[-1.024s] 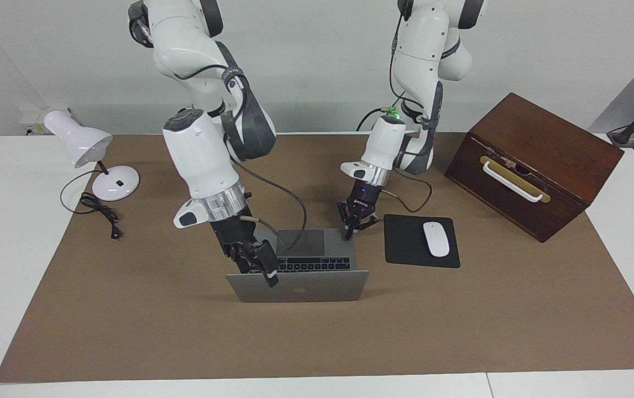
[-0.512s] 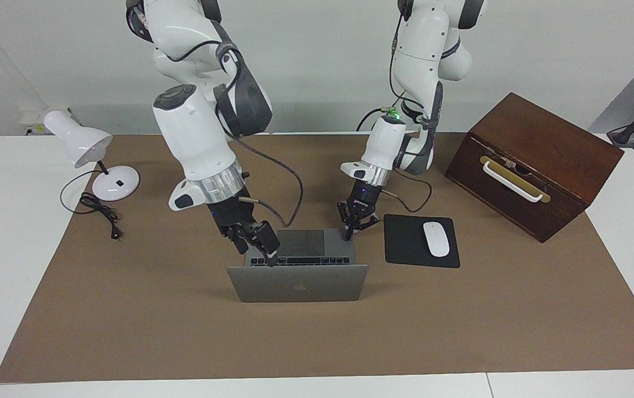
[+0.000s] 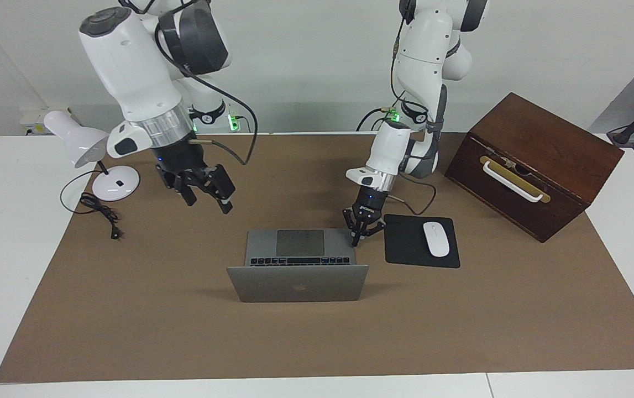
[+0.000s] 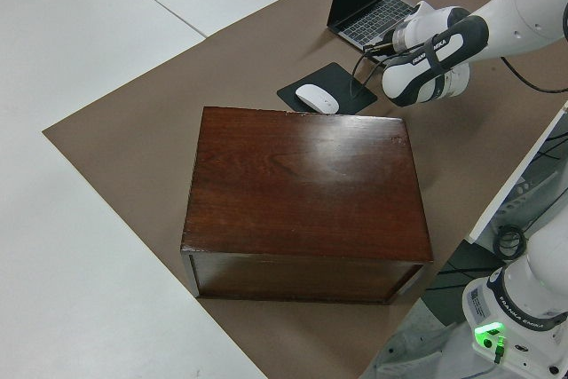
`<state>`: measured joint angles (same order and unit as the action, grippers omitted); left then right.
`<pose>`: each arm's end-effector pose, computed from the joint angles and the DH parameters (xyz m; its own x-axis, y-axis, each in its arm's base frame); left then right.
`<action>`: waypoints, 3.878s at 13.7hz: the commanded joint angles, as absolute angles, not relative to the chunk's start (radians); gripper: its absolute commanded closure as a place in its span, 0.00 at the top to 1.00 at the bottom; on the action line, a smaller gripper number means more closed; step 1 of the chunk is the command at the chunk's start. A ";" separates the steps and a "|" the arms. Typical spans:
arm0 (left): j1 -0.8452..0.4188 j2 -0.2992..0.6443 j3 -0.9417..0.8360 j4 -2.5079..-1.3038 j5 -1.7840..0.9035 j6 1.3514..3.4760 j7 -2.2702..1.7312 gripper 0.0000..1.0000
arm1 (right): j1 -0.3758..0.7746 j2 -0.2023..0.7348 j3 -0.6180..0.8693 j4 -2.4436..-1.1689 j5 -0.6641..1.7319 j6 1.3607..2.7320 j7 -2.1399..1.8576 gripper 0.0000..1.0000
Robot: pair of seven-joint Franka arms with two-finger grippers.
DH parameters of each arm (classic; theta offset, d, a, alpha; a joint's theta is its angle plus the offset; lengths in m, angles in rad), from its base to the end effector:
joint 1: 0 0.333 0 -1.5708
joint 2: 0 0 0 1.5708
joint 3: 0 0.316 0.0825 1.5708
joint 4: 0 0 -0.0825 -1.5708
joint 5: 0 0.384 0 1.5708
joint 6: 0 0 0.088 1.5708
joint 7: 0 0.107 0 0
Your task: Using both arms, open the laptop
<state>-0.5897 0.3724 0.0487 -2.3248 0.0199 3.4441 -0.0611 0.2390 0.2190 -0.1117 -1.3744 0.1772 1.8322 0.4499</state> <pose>0.4859 -0.2955 0.2675 0.6427 -0.3539 0.6795 -0.4946 -0.8690 0.0152 0.6372 0.1045 0.6159 0.9259 -0.3487 0.1452 -0.3091 -0.9204 -0.2393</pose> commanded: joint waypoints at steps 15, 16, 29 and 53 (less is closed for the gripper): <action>-0.516 0.052 0.063 -1.944 0.034 2.208 -0.120 0.17 | 0.026 0.035 -0.074 -1.549 -0.031 1.695 -0.087 1.00; -0.509 0.051 0.063 -1.918 0.034 2.150 -0.121 0.34 | 0.026 0.034 -0.069 -1.561 -0.017 1.694 -0.049 1.00; -0.206 -0.058 0.066 -1.729 0.041 1.724 -0.029 1.00 | 0.026 0.034 -0.058 -1.571 0.012 1.689 -0.005 1.00; 0.048 -0.069 -0.040 -1.640 0.023 1.496 0.086 1.00 | 0.031 0.049 -0.075 -1.554 0.014 1.660 -0.008 1.00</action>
<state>0.0158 -0.0614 -0.0120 -1.6198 0.0222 1.4868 0.0761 0.0449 0.0597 -0.0846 -1.5415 -0.0057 1.6635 -0.0157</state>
